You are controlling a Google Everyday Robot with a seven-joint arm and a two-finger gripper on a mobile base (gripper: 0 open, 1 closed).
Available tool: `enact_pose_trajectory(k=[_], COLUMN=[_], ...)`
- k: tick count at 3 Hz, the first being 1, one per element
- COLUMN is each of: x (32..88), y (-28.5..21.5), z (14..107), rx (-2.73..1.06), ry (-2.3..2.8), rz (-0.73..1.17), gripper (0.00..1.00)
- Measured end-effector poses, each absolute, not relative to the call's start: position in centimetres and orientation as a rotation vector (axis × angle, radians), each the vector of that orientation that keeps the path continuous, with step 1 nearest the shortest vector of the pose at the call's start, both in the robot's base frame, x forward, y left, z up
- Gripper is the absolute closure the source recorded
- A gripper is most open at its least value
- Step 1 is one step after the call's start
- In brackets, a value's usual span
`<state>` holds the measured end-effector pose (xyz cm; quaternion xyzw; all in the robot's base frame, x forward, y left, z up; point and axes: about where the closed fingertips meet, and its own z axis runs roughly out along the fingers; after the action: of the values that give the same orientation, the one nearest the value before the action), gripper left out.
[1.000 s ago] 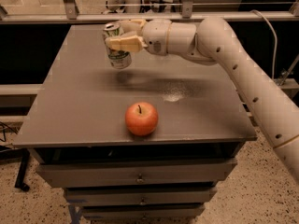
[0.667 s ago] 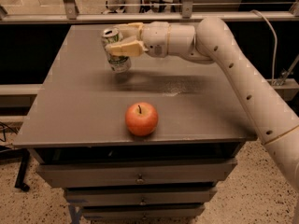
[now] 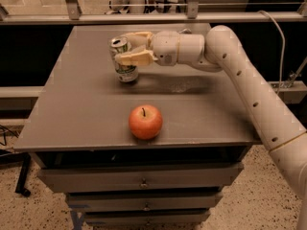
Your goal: Place 7up can upright
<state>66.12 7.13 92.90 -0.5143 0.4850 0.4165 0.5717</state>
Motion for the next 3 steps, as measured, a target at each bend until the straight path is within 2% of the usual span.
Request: enact_pose_trajectory(k=[1,3], x=[65.9,65.54], y=[6.51,5.67], z=[92.44,92.41], rx=[-1.175,-1.176], ry=[1.134,1.139], rz=[1.001,0.999], gripper=[0.85,0.38])
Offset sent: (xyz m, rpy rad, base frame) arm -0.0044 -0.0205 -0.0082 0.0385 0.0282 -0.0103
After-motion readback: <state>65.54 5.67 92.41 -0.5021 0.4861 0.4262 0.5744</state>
